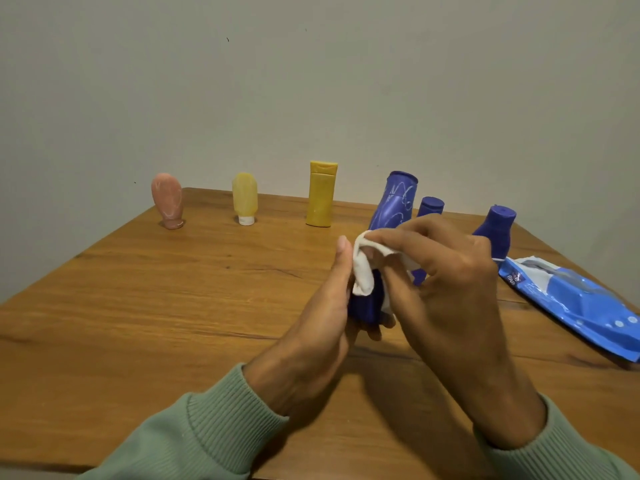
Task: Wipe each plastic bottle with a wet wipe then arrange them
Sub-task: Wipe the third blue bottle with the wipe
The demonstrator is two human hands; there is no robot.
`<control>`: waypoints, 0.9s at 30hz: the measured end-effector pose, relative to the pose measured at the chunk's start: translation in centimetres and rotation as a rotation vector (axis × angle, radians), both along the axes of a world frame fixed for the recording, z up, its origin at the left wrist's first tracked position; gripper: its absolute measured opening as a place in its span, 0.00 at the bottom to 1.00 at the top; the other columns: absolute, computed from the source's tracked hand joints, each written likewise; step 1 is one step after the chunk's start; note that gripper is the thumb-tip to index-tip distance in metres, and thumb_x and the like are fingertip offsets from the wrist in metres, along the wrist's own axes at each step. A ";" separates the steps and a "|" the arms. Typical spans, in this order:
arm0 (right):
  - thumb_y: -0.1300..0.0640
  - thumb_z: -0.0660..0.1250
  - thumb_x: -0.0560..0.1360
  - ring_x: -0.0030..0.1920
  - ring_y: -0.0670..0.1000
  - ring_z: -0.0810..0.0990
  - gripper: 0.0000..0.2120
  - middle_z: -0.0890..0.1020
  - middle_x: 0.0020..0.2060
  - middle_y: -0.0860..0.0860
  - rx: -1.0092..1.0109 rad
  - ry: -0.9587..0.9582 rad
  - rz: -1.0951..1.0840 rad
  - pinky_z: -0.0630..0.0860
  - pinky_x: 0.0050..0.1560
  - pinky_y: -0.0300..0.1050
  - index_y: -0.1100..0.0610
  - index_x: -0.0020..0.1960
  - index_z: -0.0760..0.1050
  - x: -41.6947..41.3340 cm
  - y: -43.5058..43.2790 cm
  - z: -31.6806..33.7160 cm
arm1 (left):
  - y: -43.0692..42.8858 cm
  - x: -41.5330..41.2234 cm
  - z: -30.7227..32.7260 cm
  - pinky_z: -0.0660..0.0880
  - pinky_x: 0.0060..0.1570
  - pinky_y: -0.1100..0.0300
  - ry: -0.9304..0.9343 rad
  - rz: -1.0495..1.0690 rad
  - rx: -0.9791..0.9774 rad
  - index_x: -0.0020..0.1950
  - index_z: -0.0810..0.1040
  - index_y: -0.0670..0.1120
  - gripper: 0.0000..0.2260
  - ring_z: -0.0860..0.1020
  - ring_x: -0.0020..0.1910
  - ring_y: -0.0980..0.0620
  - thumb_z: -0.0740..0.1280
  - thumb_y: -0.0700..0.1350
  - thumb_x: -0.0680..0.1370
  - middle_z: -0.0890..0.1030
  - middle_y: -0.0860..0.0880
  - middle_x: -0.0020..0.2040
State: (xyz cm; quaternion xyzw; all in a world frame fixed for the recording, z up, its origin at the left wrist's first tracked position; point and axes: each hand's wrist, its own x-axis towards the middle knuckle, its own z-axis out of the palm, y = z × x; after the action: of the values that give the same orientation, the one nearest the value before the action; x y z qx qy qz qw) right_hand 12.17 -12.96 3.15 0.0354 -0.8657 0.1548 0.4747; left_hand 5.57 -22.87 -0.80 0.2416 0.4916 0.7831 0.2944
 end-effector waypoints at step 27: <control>0.57 0.71 0.71 0.47 0.39 0.76 0.09 0.77 0.43 0.41 -0.066 -0.147 0.188 0.72 0.48 0.26 0.51 0.52 0.80 0.4 2.4 1.4 | -0.3 0.1 1.0 0.77 0.44 0.52 -0.285 -0.005 0.146 0.67 0.75 0.44 0.25 0.82 0.47 0.48 0.57 0.60 0.80 0.83 0.42 0.53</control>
State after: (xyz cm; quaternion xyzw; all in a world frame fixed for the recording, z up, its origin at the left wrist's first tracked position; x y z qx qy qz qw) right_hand 12.55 -10.58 4.57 0.0892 -0.8854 0.2291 0.3945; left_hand 5.66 -23.19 0.17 0.1501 0.3860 0.8423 0.3450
